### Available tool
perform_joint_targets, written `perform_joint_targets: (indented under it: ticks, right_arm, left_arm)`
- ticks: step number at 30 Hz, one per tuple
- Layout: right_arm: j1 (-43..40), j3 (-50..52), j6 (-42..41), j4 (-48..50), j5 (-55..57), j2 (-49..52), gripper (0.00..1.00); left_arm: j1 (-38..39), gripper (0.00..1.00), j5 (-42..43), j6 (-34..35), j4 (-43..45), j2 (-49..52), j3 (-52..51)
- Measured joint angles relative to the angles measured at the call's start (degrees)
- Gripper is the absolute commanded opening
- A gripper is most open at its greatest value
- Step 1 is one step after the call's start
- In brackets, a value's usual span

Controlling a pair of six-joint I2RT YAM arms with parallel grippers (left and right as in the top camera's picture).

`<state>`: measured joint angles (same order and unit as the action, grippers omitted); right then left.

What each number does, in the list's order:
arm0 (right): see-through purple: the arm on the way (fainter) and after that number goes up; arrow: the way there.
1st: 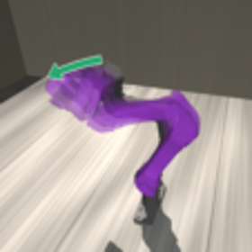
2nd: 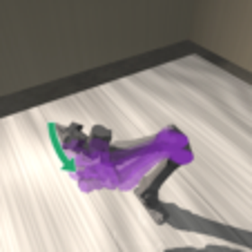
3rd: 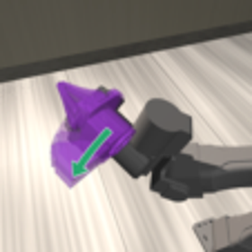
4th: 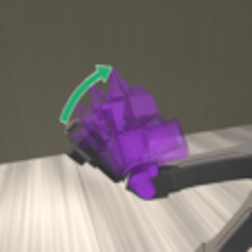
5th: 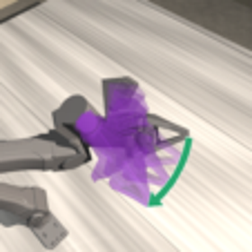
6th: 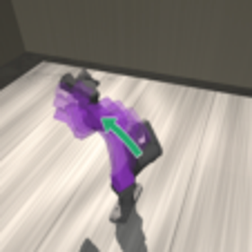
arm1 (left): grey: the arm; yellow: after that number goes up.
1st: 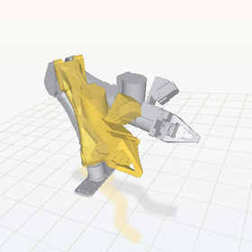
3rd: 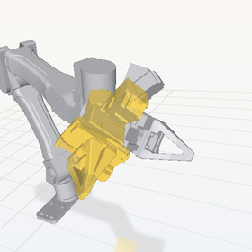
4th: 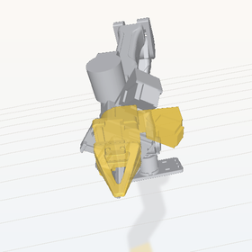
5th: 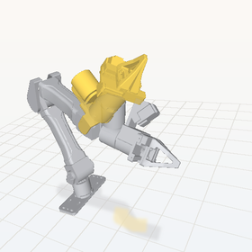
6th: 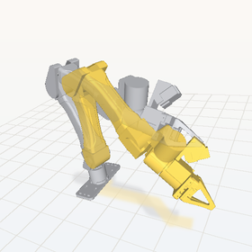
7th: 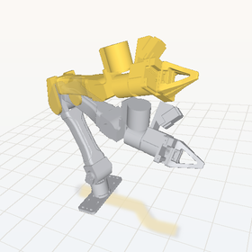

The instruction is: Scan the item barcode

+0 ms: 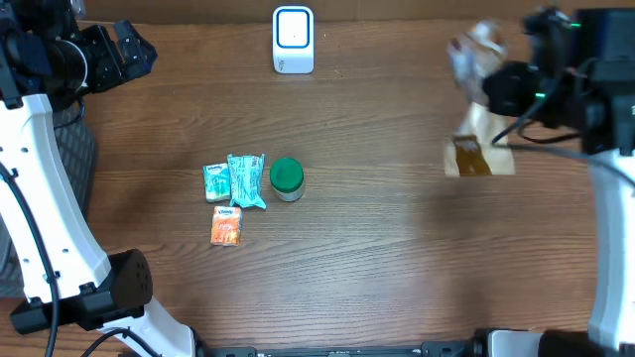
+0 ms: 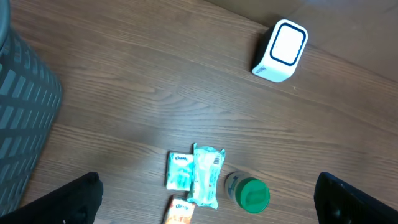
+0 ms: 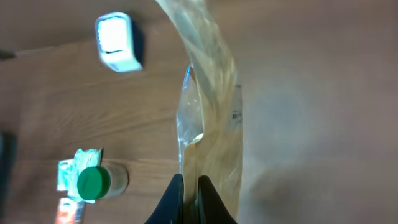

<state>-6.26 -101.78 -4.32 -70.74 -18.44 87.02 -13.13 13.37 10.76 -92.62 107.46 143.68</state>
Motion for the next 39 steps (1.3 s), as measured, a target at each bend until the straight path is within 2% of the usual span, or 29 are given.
perform_joint_targets:
  ticks: [6,12,20,26,29,33,39]
  right_arm:
    - [-13.4,4.9,-2.4,0.3,-7.0,4.7,0.04]
    - [-21.0,9.7,-4.9,3.7,-8.8,12.3,0.04]
    - [-24.9,11.9,-5.6,7.0,-9.7,20.3,0.04]
    - [-25.0,11.9,-5.2,7.6,-9.9,21.0,0.05]
    - [-25.0,11.9,-5.5,7.3,-10.0,21.0,0.27]
    - [-25.2,11.9,-5.2,3.9,-10.1,21.0,0.44]
    - [-27.3,8.3,-4.9,-4.6,-9.6,21.0,0.54]
  left_arm:
    - [0.0,1.0,0.0,0.0,0.0,0.0,0.0]
    - [0.0,1.0,0.0,0.0,0.0,0.0,0.0]
    - [0.0,0.99,0.0,0.0,0.0,0.0,0.0]
    - [0.0,0.99,0.0,0.0,0.0,0.0,0.0]
    - [0.0,1.0,0.0,0.0,0.0,0.0,0.0]
    - [0.0,1.0,0.0,0.0,0.0,0.0,0.0]
    - [0.0,1.0,0.0,0.0,0.0,0.0,0.0]
